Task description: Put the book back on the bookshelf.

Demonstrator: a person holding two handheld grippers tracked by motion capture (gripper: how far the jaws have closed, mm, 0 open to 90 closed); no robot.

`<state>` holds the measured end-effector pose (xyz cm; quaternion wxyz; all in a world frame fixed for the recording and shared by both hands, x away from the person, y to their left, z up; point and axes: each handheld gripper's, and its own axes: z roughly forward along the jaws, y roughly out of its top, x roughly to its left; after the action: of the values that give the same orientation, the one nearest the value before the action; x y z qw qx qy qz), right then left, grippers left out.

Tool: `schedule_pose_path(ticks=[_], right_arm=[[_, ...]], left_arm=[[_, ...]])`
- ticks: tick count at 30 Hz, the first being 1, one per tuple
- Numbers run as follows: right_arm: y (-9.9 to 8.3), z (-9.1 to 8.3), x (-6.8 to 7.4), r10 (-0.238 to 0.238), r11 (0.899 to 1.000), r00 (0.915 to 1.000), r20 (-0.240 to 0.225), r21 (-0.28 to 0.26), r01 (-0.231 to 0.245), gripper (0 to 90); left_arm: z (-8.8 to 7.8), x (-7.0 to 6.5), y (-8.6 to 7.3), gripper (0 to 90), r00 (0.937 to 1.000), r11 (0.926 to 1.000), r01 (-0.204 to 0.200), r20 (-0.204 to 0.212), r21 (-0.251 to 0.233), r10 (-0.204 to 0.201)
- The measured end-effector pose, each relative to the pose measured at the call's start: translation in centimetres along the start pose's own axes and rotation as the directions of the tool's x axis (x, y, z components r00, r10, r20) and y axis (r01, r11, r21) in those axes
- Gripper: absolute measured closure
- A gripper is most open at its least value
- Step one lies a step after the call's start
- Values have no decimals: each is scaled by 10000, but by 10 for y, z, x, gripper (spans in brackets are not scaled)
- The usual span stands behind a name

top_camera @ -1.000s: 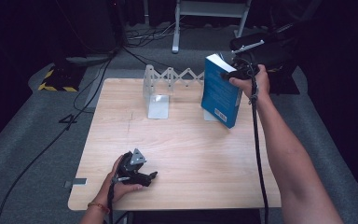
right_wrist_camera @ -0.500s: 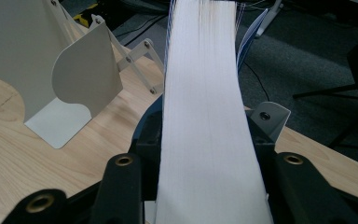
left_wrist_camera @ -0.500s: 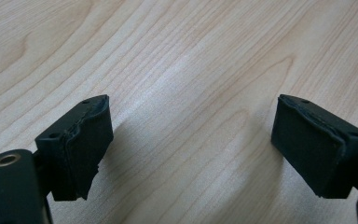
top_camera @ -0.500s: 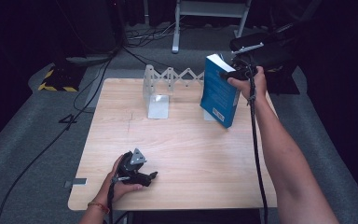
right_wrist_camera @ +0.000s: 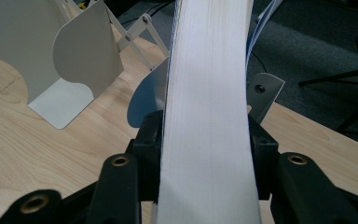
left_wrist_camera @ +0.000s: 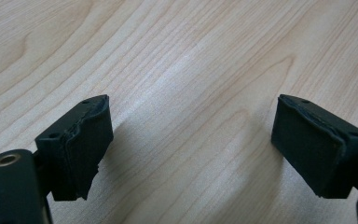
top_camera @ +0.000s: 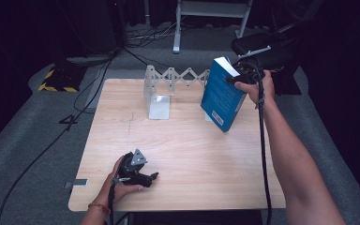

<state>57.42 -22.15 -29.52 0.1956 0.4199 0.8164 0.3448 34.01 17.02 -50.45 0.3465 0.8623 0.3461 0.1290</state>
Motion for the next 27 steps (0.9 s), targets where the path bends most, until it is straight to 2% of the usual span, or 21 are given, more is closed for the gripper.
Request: schedule_pose_path(ticks=[9, 11, 13, 15, 19, 27], right_arm=[[3, 3, 1, -298, 9987, 9990, 320, 420, 284, 544], [4, 3, 0, -304, 9980, 9994, 160, 555, 294, 563], [6, 2, 0, -228, 9977, 9995, -197, 630, 240, 589], [7, 3, 0, -249, 9978, 9995, -200, 613, 261, 596], [3, 2, 2, -105, 9997, 9998, 160, 232, 101, 605], [-4, 2, 1, 177, 9985, 9983, 547, -532, -148, 606]], left_arm=[[0, 0, 0, 131, 10000, 10000, 9, 0, -2, -9], [0, 0, 0, 131, 10000, 10000, -1, -3, -9, 1], [0, 0, 0, 131, 10000, 10000, 7, 2, 0, -7], [0, 0, 0, 131, 10000, 10000, 11, 1, -4, -11], [0, 0, 0, 131, 10000, 10000, -8, -1, -6, 8], [0, 0, 0, 131, 10000, 10000, 8, 3, 0, -8]])
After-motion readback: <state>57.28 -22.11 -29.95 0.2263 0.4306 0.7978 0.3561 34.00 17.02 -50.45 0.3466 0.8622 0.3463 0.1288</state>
